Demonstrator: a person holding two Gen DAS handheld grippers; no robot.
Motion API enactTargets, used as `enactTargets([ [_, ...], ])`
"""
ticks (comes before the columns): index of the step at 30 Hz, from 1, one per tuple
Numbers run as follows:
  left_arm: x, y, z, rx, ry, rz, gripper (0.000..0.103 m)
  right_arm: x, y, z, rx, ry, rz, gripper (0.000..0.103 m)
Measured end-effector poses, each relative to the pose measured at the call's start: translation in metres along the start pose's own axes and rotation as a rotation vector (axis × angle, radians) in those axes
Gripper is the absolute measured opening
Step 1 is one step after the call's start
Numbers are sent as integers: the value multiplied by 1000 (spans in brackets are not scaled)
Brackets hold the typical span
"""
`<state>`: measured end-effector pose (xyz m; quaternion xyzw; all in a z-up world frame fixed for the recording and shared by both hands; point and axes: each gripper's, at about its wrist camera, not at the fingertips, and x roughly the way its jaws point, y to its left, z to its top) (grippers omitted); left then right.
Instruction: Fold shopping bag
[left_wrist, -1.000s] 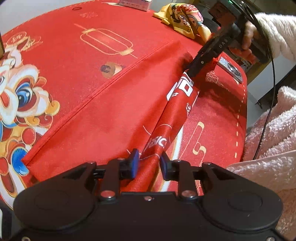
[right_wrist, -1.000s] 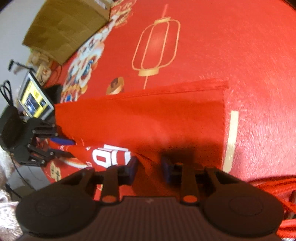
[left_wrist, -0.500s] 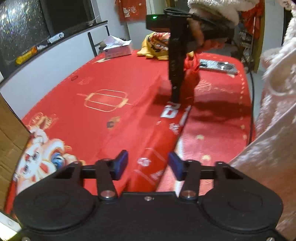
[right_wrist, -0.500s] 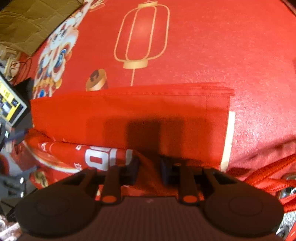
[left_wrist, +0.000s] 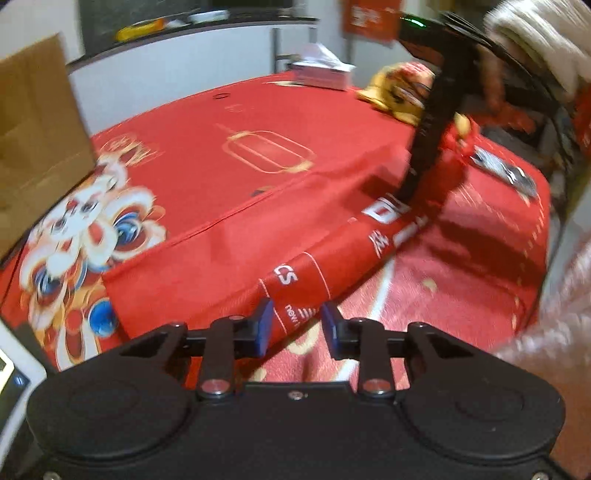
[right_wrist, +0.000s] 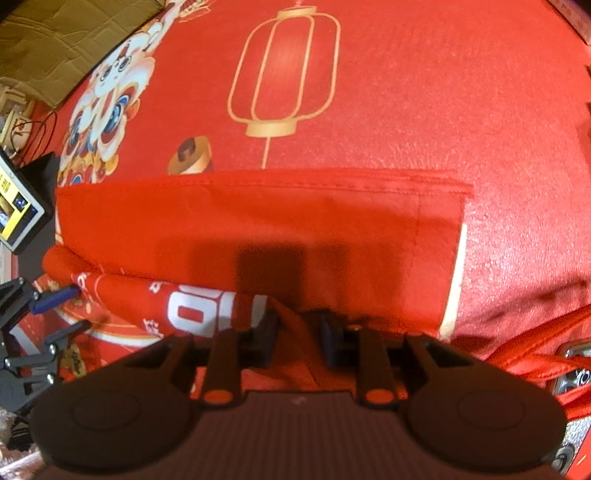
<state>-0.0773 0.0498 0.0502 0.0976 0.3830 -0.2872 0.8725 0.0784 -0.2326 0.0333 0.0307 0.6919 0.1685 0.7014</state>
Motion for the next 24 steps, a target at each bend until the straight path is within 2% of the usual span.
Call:
enactTargets([
  [3, -3, 5, 5, -65, -34, 0, 30, 1, 0, 1, -4, 6, 2, 23],
  [7, -3, 4, 11, -64, -59, 21, 30, 0, 0, 1, -10, 7, 0, 23],
  [17, 22, 8, 16, -85, 8, 49, 31, 1, -1, 2, -5, 13, 12, 23],
  [24, 35, 8, 12, -98, 42, 61, 31, -1, -7, -4, 39, -26, 39, 24],
])
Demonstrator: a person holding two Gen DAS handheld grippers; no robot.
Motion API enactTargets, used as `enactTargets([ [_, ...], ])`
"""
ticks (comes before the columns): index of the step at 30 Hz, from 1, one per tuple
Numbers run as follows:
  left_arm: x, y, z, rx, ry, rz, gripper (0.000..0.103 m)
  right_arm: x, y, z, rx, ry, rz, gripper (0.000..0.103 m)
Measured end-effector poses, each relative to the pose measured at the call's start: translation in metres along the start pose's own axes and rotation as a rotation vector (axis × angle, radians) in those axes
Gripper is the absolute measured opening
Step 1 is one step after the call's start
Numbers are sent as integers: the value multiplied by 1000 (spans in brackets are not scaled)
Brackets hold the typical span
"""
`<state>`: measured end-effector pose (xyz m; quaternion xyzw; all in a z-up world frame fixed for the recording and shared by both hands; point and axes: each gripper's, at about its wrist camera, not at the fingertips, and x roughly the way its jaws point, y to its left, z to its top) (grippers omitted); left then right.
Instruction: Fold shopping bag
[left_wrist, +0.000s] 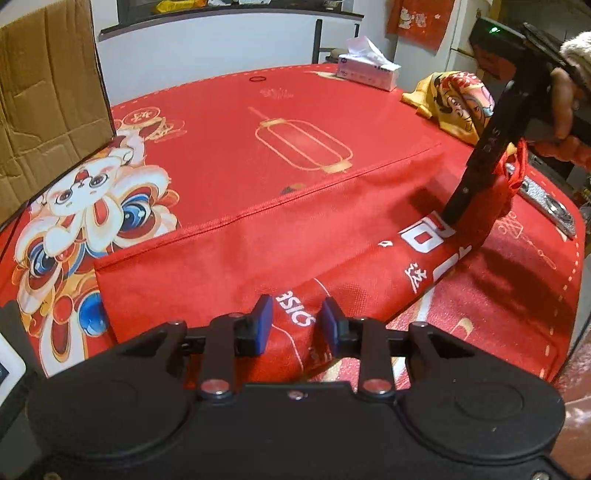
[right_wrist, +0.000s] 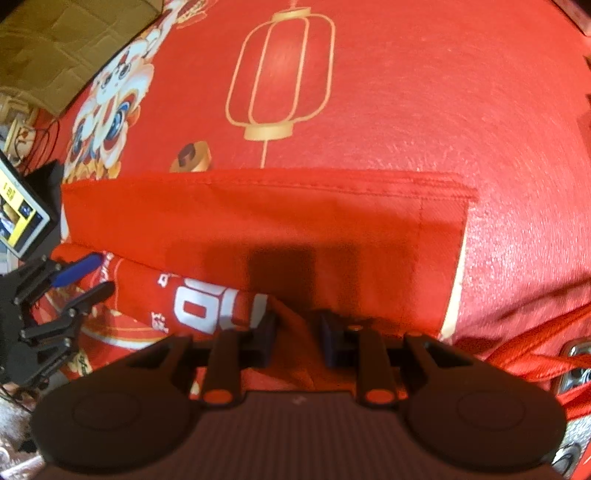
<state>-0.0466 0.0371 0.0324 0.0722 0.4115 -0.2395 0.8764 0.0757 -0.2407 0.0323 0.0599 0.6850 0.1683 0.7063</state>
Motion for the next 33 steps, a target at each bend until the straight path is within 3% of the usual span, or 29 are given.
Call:
enactTargets([
  [3, 2, -1, 2, -10, 17, 13, 31, -3, -4, -6, -7, -46, 31, 29],
  [6, 3, -3, 3, -18, 26, 25, 31, -12, 0, -22, -52, -161, 20, 35],
  [8, 3, -3, 3, -28, 28, 30, 31, -23, 11, -40, -150, -277, -31, 54],
  [10, 3, -3, 4, -36, 31, 34, 31, -33, 27, -64, -317, -410, -111, 64],
  [14, 4, -2, 5, -42, 32, 31, 31, -29, 59, -126, -787, -588, -303, 64],
  [16, 5, 0, 6, -50, 35, 27, 31, -11, 70, -151, -1011, -594, -388, 64],
  [19, 6, -1, 8, -49, 42, 28, 31, 17, 78, -163, -1159, -559, -476, 63],
  [24, 6, 0, 9, -53, 52, 28, 31, 39, 90, -159, -1228, -607, -618, 62],
  [28, 6, 1, 10, -59, 56, 26, 31, 51, 94, -159, -1305, -621, -666, 61],
  [30, 6, 1, 10, -63, 54, 25, 31, 55, 94, -160, -1343, -622, -682, 55],
  [32, 7, 2, 10, -64, 53, 25, 31, 56, 94, -160, -1342, -599, -656, 38],
  [33, 7, 1, 10, -64, 53, 25, 31, 56, 94, -159, -1339, -596, -651, 38],
])
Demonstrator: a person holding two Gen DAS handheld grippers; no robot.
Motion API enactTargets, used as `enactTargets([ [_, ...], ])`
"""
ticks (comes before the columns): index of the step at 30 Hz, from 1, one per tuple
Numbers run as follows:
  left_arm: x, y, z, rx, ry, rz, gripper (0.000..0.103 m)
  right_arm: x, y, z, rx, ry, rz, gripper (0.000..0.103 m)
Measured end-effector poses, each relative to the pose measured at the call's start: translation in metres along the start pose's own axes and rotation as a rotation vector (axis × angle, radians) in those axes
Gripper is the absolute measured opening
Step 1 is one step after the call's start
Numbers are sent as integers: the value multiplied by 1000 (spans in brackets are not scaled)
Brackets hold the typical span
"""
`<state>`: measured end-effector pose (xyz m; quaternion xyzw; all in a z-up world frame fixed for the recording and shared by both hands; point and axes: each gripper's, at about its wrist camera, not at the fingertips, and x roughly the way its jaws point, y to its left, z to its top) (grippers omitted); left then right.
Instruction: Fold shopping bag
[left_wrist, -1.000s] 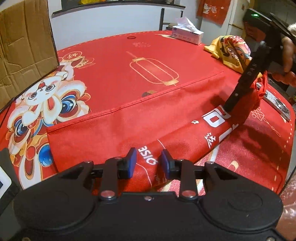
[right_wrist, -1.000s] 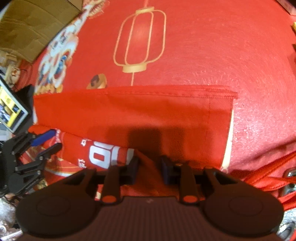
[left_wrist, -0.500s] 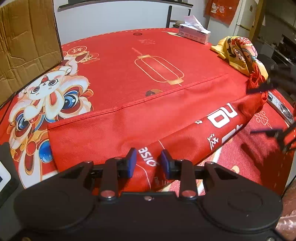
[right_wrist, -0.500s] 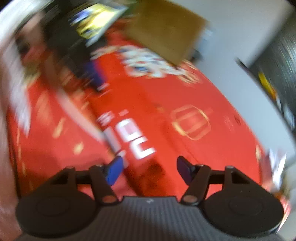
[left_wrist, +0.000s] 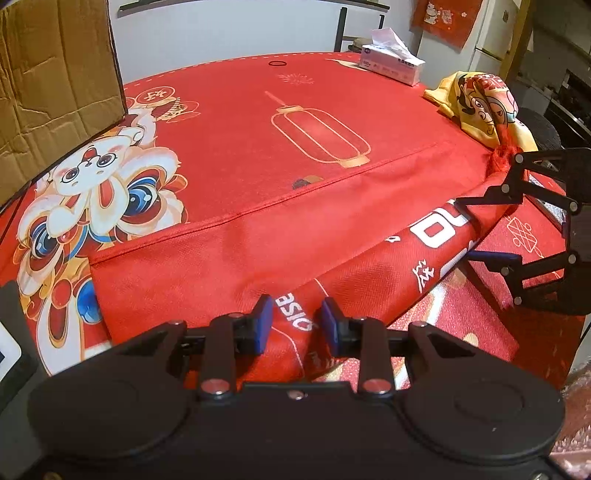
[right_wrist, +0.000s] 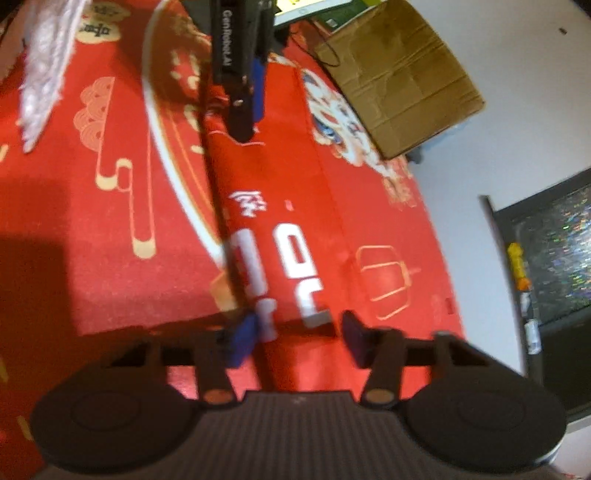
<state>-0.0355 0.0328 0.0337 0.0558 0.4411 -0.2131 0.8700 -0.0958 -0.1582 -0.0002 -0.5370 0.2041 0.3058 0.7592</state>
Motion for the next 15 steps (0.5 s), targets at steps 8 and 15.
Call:
enactTargets([
  [8, 0, 0, -1, -6, -9, -4, 31, 10, -34, 5, 218, 69, 180, 24],
  [15, -1, 1, -2, -17, -17, -5, 31, 29, -82, -3, 576, 153, 389, 23],
])
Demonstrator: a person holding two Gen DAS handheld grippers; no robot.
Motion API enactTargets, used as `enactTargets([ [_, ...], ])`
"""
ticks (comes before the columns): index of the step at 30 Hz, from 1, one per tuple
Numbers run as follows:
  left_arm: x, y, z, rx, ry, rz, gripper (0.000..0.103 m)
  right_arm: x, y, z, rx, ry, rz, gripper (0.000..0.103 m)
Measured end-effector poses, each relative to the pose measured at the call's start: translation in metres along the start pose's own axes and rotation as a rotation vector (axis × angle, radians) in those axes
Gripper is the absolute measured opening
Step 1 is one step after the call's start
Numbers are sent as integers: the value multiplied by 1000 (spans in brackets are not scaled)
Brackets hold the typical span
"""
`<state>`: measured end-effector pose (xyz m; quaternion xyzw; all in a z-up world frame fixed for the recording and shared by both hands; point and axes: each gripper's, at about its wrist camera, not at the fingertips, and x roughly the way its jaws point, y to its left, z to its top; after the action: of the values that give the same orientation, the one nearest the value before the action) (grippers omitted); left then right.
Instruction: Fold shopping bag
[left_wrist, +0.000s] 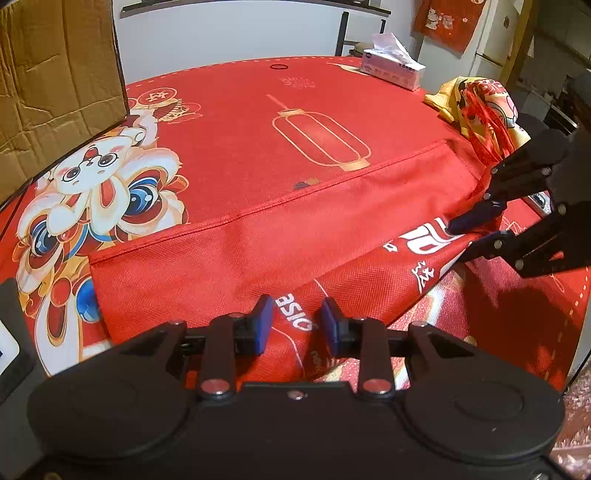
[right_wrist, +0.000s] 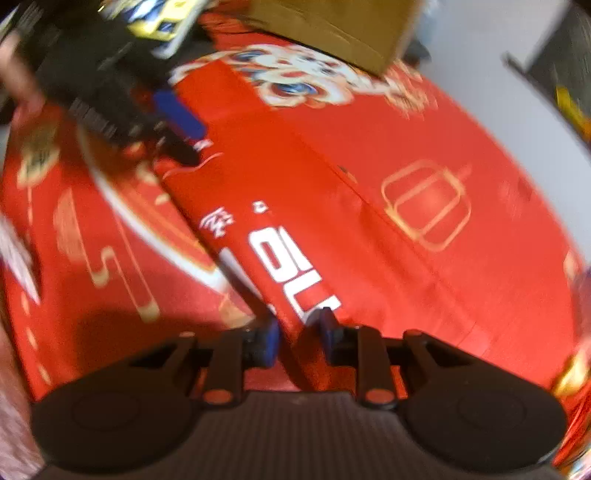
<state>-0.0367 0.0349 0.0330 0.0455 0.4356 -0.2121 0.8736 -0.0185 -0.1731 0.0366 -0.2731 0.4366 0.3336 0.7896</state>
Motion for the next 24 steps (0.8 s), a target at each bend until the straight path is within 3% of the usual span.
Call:
enactTargets([
  [5, 0, 1, 0, -10, -4, 0, 31, -1, -22, -1, 192, 13, 92, 23],
  [11, 0, 1, 2, -12, -1, -5, 31, 3, -35, 3, 273, 30, 138, 23],
  [18, -6, -2, -5, 15, 23, -21, 31, -1, -30, 3, 257, 54, 154, 23],
  [24, -16, -4, -15, 53, 56, -61, 31, -12, -1, -7, 190, 95, 195, 22],
])
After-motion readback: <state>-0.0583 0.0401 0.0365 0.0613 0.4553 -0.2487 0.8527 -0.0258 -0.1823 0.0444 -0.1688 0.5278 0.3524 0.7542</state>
